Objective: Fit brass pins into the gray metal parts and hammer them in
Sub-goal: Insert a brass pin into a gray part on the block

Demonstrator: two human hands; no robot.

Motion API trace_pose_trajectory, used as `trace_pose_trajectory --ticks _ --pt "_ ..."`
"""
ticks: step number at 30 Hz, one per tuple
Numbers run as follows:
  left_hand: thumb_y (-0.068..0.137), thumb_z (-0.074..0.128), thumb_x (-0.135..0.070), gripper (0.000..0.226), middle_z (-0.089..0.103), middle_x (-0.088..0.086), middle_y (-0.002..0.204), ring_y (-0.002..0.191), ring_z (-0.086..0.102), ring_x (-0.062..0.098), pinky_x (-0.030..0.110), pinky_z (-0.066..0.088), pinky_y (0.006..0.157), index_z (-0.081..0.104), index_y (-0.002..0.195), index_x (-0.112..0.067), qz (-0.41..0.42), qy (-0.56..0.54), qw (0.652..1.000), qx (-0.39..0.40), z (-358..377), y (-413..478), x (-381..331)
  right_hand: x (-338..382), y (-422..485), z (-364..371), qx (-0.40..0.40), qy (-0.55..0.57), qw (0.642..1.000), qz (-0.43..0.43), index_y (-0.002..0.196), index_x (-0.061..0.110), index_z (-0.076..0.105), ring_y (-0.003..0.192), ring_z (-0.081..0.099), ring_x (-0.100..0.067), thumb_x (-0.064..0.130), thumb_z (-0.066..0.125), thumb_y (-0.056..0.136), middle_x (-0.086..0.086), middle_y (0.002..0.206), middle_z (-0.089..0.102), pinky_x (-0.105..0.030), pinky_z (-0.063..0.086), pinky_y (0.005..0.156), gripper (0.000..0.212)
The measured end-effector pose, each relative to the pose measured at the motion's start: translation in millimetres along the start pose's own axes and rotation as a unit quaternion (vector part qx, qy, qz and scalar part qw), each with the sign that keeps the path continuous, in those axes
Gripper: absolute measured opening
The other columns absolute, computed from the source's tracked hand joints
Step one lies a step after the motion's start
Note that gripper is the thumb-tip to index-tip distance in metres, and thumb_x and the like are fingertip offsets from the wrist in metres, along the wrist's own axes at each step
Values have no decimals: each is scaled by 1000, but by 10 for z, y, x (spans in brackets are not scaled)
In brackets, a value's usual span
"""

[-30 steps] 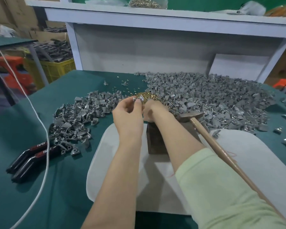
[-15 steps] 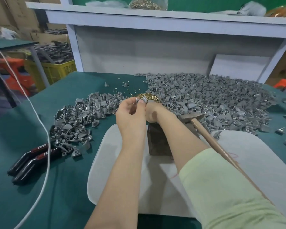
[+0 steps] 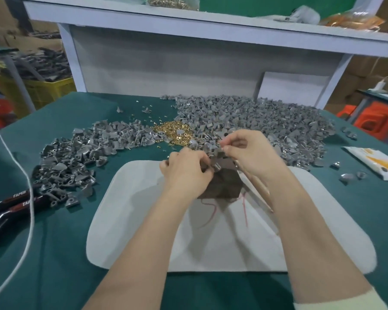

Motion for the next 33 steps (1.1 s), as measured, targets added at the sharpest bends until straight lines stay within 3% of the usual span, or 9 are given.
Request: trace_pose_trajectory --ticks 3,7,11,13,20,25,29,33 --pt "84 64 -38 14 52 -5 121 120 43 24 39 28 97 65 98 -37 3 -15 1000 0 -31 7 -7 -74 -72 74 -11 25 1000 -11 88 16 62 82 59 -15 1 63 85 -3 85 63 -25 48 80 16" --pt "85 64 -36 20 58 -5 117 118 48 22 40 35 102 65 105 -33 33 -76 996 -23 -109 3 -58 -57 -100 136 -22 10 999 -37 88 23 58 75 57 -11 3 61 86 3 81 61 -21 47 75 20" --pt "88 60 -25 7 65 -7 105 107 56 21 42 39 98 65 89 -30 65 -91 993 -46 -162 -19 -136 -17 -122 151 -31 -2 998 -49 94 23 58 75 59 -9 7 61 87 7 81 62 -18 48 72 17" --pt "88 59 -22 12 66 -6 100 103 57 21 42 40 97 60 80 -31 76 -89 991 -61 -193 -28 -152 -12 -120 151 -30 7 999 -45 96 22 59 75 60 -7 8 61 87 6 82 64 -18 49 70 18" --pt "89 60 -24 14 64 -7 100 103 56 18 42 37 97 56 80 -33 88 -106 986 -95 -239 -37 -162 -60 -105 138 -28 42 999 -14 80 17 68 76 64 -17 15 66 86 -4 80 71 -32 50 76 6" --pt "86 65 -32 6 62 -9 104 107 56 19 42 39 99 59 88 -35 57 -91 993 -49 -172 -1 -56 -57 -102 123 -36 -38 998 -40 77 17 65 77 63 -20 12 63 85 0 75 66 -32 50 79 10" --pt "82 69 -38 9 64 -11 98 109 57 19 41 41 98 61 85 -34 23 -67 997 27 -53 12 31 -59 -133 193 7 -147 987 -71 81 17 65 70 53 -14 12 62 85 10 66 55 -20 35 62 7" --pt "85 65 -27 10 66 -6 105 112 56 22 42 42 98 58 79 -32 25 -41 998 36 -23 7 9 -19 -148 227 19 -190 977 -91 87 15 67 71 52 -13 12 61 85 8 71 56 -17 29 60 7"
Point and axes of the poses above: each hand's wrist, its own y-axis towards the middle knuckle, its own z-axis out of the palm, x = y × z, the point moved 8 cm from there along y, towards the middle knuckle
